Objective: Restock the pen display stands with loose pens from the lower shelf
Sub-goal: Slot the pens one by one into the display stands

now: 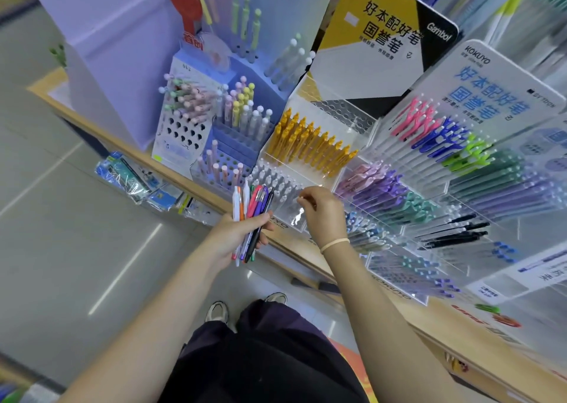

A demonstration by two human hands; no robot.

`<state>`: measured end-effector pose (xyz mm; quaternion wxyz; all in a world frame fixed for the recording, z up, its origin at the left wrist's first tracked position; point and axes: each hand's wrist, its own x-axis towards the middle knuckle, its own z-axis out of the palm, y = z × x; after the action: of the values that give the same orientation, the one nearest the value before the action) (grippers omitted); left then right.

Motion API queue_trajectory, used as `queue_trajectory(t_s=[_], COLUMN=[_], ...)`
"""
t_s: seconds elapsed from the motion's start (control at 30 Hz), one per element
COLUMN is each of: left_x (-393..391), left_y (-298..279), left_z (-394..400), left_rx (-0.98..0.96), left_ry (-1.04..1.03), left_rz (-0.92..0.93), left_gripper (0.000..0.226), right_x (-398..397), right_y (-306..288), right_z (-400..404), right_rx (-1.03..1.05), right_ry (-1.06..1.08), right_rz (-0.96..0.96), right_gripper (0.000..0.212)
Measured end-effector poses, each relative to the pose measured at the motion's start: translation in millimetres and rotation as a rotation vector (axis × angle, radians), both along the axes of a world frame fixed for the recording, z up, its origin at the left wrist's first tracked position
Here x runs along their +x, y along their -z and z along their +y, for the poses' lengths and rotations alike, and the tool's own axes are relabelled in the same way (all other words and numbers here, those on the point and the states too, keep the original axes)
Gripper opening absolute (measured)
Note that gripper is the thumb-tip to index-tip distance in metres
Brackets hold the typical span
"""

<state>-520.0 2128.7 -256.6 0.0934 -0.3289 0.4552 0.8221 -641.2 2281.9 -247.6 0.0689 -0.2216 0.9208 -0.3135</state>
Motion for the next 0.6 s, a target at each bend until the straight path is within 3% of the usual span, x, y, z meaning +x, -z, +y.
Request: queue_trajectory(t_s=[0.17, 0.43, 0.53, 0.6], left_x=[3.8, 9.5, 10.0, 9.8], left_y=[5.4, 4.1, 0.0, -1.6], left_z=[-0.5, 1.8, 2.4, 3.4], left_rx=[0.019, 0.016, 0.009, 0.010], left_ry=[-0.002, 0.060, 0.060, 0.055], left_rz=[0.005, 0.054, 0.083, 0.091], left_gripper=[0.041, 0.012, 0.013, 0.013], right_x=[-4.9, -9.8, -1.3, 8.7], right_y=[3.8, 7.9, -5.7, -18.4], right_z=[-9.8, -13.1, -10.5, -9.0], right_rx=[0.020, 0.003, -0.150, -0.302], right_ry=[0.030, 0.058, 0.130, 0.162], right_rz=[-0.039, -0.112, -0.164, -0.335], right_gripper=[0.010, 0.013, 0.008, 0.013])
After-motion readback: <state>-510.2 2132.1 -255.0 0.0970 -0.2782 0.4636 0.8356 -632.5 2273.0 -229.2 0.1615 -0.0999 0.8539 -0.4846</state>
